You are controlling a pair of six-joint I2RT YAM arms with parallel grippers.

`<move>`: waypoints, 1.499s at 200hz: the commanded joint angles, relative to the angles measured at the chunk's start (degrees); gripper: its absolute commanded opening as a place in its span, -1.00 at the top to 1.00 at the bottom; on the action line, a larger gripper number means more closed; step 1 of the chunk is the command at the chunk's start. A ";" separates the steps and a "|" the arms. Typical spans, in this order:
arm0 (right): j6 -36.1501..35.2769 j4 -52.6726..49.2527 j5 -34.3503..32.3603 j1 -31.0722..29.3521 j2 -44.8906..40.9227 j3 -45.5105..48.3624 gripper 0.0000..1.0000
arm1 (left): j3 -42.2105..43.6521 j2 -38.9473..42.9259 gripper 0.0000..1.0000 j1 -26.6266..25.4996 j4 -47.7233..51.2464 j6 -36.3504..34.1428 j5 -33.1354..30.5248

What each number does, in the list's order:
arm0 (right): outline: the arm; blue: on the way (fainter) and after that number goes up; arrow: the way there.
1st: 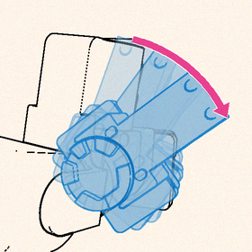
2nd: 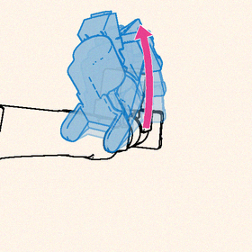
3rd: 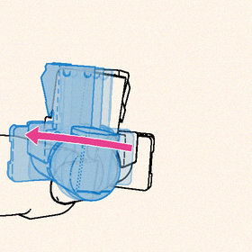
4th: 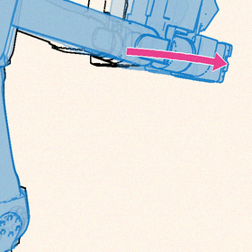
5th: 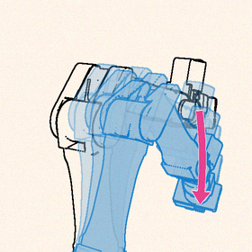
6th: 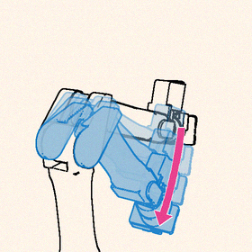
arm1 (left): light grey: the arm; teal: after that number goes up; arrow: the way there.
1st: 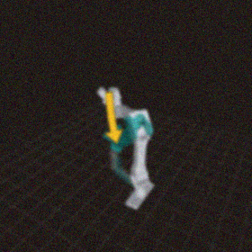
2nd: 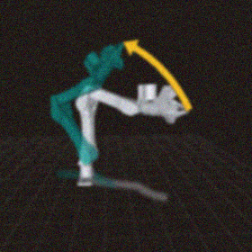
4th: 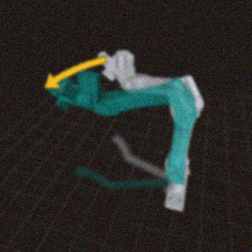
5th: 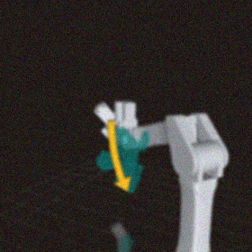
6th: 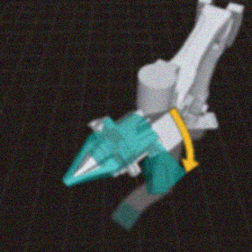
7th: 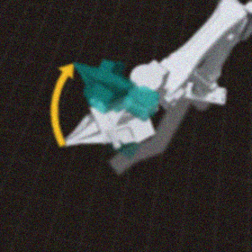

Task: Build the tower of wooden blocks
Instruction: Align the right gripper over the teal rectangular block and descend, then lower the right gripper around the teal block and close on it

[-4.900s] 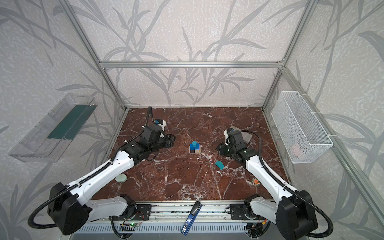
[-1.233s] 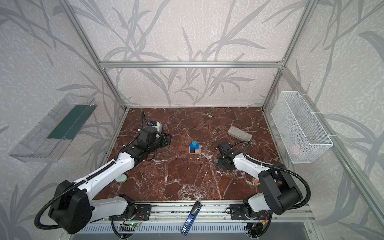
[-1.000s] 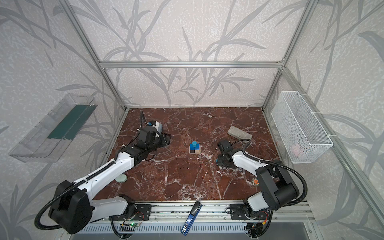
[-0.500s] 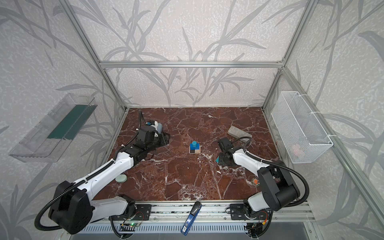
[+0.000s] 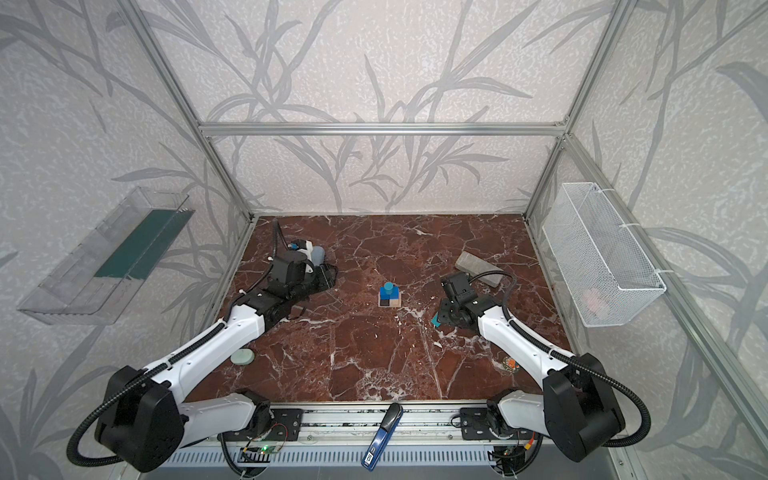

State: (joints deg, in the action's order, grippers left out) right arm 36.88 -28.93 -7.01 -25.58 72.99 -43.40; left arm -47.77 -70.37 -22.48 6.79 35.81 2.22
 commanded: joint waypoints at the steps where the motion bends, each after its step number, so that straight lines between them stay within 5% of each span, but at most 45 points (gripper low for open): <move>1: 2.21 0.66 0.48 -0.99 1.77 -1.05 -0.16 | 0.82 0.76 -0.08 0.48 -1.24 0.55 0.44; 111: 8.37 4.35 -3.06 -3.94 11.61 -3.62 -0.41 | 1.27 0.67 -0.08 2.46 -1.46 0.23 1.94; 211: 10.75 4.19 -5.63 -3.94 16.81 -5.82 -0.21 | 2.33 -0.63 -0.08 5.94 -3.07 1.10 5.57; 300: 10.90 3.18 -5.94 -3.83 19.64 -6.95 0.25 | 3.58 -0.04 -0.08 7.71 -4.41 1.72 7.81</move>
State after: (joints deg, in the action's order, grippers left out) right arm 47.18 -24.69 -12.25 -29.28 91.13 -48.93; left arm -45.10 -70.72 -15.29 3.77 36.80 9.15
